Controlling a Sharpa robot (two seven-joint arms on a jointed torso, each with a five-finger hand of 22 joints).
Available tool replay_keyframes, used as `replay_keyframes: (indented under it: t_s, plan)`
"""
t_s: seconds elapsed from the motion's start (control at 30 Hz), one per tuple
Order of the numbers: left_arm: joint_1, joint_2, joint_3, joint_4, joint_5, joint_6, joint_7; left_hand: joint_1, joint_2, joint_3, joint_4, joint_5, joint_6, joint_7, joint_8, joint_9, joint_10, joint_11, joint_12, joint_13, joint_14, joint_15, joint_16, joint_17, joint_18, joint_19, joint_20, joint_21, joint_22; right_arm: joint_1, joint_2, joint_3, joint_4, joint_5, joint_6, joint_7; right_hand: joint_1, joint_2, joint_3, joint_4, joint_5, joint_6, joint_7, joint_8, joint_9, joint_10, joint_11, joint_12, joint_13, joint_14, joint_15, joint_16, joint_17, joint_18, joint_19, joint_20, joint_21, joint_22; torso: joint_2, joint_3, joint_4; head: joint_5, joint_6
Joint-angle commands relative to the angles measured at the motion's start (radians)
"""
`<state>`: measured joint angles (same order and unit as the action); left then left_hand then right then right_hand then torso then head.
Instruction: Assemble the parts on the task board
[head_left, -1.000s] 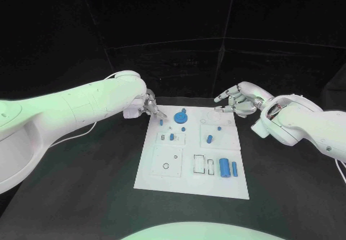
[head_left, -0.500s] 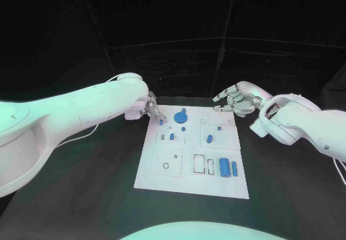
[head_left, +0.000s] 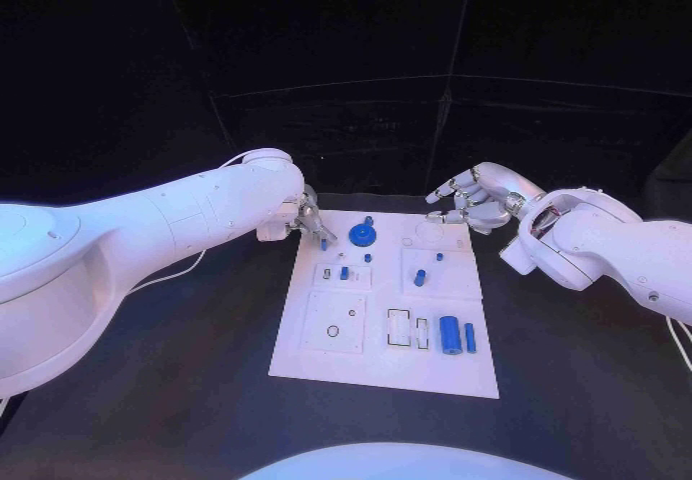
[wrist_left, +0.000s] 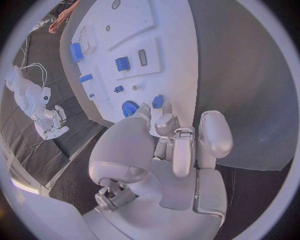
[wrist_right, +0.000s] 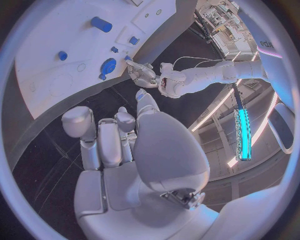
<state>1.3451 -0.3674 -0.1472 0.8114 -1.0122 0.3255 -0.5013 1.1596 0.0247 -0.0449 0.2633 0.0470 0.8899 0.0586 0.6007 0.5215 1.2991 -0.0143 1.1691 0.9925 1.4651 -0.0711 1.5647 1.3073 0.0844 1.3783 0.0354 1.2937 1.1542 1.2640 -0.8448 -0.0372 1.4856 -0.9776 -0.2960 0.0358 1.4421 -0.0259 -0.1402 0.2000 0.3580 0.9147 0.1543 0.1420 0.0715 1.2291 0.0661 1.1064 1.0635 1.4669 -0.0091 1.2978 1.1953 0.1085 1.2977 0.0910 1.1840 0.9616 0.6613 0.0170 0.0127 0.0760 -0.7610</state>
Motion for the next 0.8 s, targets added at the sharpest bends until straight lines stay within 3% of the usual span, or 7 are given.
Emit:
replay_keyframes:
  t_s: [0.03, 0.33, 0.57, 0.8]
  plan:
    - [0.001, 0.004, 0.000, -0.005, -0.007, -0.003, 0.007, 0.011, 0.002, 0.000, -0.007, 0.001, 0.004, 0.000, 0.005, -0.001, 0.007, -0.001, 0.005, 0.000, 0.106, -0.006, 0.006, 0.263, 0.005, 0.006, -0.002, 0.006, 0.001, 0.002, 0.001, 0.000, 0.001, -0.001, -0.009, 0.005, -0.001, 0.011, -0.005, -0.002, 0.003, -0.008, 0.000, 0.006, -0.001, -0.006, -0.001, 0.001, 0.000, 0.024, -0.006, -0.003, 0.001, 0.009, 0.000, -0.001, -0.005, 0.000, 0.000, 0.0004, -0.0005, -0.002, -0.001]
    - [0.000, 0.006, 0.001, -0.010, -0.007, 0.004, 0.008, 0.013, 0.004, 0.000, -0.008, 0.001, 0.004, 0.000, 0.005, -0.002, 0.008, -0.001, 0.005, 0.001, 0.106, -0.006, 0.006, 0.263, 0.005, 0.007, -0.002, 0.007, 0.003, 0.002, 0.002, 0.000, 0.000, -0.001, -0.008, 0.005, 0.000, 0.013, -0.005, -0.003, 0.007, -0.008, 0.000, 0.006, -0.001, -0.006, -0.001, 0.002, 0.001, 0.024, -0.006, -0.004, 0.001, 0.009, 0.001, -0.001, -0.005, -0.001, 0.000, -0.0004, 0.0012, -0.004, -0.003]
    - [0.000, 0.008, 0.001, -0.012, -0.006, 0.012, 0.012, 0.041, 0.024, 0.009, -0.025, 0.001, 0.007, -0.001, 0.006, -0.005, 0.009, -0.001, 0.006, 0.000, 0.106, -0.006, 0.006, 0.263, 0.004, 0.008, -0.002, 0.009, 0.006, 0.002, 0.005, 0.000, -0.002, -0.001, -0.007, 0.006, 0.000, 0.013, -0.005, -0.002, 0.007, -0.008, 0.000, 0.007, -0.001, -0.005, -0.001, 0.003, 0.001, 0.024, -0.006, -0.004, 0.001, 0.009, 0.001, -0.001, -0.006, -0.001, 0.000, -0.0004, 0.0004, -0.002, -0.006]
    - [-0.001, 0.010, 0.001, -0.018, -0.004, 0.015, 0.017, 0.043, 0.022, 0.007, -0.028, 0.001, 0.007, 0.000, 0.006, -0.006, 0.009, -0.001, 0.006, 0.000, 0.106, -0.006, 0.006, 0.263, 0.004, 0.008, -0.002, 0.009, 0.007, 0.002, 0.006, 0.000, -0.002, -0.001, -0.006, 0.006, 0.000, 0.013, -0.005, -0.002, 0.007, -0.008, 0.000, 0.007, -0.001, -0.005, -0.001, 0.003, 0.001, 0.024, -0.006, -0.004, 0.001, 0.009, 0.001, -0.001, -0.006, -0.001, 0.000, 0.0003, 0.0001, -0.002, -0.005]
